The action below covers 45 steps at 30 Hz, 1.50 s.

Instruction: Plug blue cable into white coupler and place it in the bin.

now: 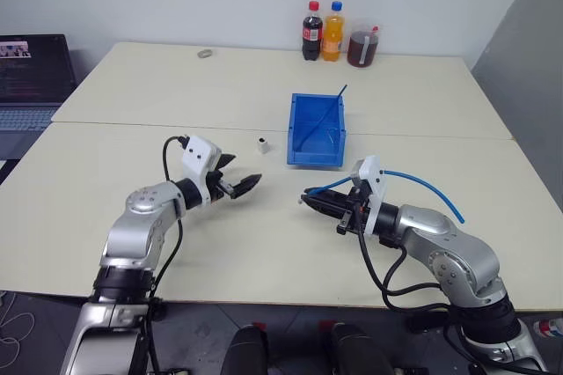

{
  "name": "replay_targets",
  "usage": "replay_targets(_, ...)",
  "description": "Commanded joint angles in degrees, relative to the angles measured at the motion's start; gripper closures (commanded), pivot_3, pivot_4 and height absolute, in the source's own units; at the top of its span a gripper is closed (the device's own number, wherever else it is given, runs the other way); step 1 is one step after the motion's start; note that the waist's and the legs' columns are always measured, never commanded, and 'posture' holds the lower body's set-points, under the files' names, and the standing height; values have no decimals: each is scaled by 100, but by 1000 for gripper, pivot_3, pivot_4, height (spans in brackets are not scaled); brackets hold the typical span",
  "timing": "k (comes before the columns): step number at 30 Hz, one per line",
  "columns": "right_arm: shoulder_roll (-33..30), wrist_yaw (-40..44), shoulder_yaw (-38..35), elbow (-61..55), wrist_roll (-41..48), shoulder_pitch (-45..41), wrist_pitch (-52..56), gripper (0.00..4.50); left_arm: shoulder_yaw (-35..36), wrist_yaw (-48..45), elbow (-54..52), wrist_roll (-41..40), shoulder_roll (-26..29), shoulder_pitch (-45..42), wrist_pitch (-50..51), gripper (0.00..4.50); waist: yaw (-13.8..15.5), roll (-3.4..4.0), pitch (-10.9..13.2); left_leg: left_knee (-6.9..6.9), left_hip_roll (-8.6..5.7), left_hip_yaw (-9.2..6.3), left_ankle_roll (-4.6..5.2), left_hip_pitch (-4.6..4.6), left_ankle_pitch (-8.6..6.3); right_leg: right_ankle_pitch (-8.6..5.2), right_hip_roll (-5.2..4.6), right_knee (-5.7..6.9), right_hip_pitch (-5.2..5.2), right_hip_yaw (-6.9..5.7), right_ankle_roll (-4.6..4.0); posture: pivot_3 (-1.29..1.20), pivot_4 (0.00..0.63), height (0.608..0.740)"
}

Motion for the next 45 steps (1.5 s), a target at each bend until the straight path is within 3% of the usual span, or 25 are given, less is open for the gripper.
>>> replay_targets(1, 12, 4, -98, -227, 3, -64, -103, 4327, -317, -153, 914, 475, 51, -595, -369, 0, 8, -1, 0, 0, 0, -1, 0, 0, 0, 0, 1, -2, 0, -2, 0, 0, 150, 740)
replay_targets(11, -32, -40, -36, -362, -24, -35, -51, 4328, -572, -485, 4215, 1119, -382, -2574, -1666, 0, 68, -9, 5, 5, -3, -3, 0, -38, 0, 3, 2, -1, -31, -9, -3, 0, 150, 740)
replay_targets(17, -71, -70, 0, -416, -45, -15, -35, 4328, -560, -376, 5472, 1455, -588, -3288, -2236, 0, 63, -10, 6, 4, -5, -1, 0, -41, 0, 8, 1, -4, -33, -8, -13, 0, 150, 740)
replay_targets(38, -110, -55, 42, -567, -119, 6, 85, 4328, -217, -17, 6376, 1741, -940, -3870, -2377, 0, 52, -11, 6, 3, -4, -1, -1, -43, 1, 17, 3, 3, -39, -8, -28, 0, 150, 740)
replay_targets(45, -114, -97, 42, -625, -150, 35, 136, 4328, -78, 175, 6454, 1762, -983, -3906, -2330, 1378, 52, -11, 6, 4, -4, -1, -1, -43, 1, 17, 4, 5, -39, -8, -28, 0, 150, 740)
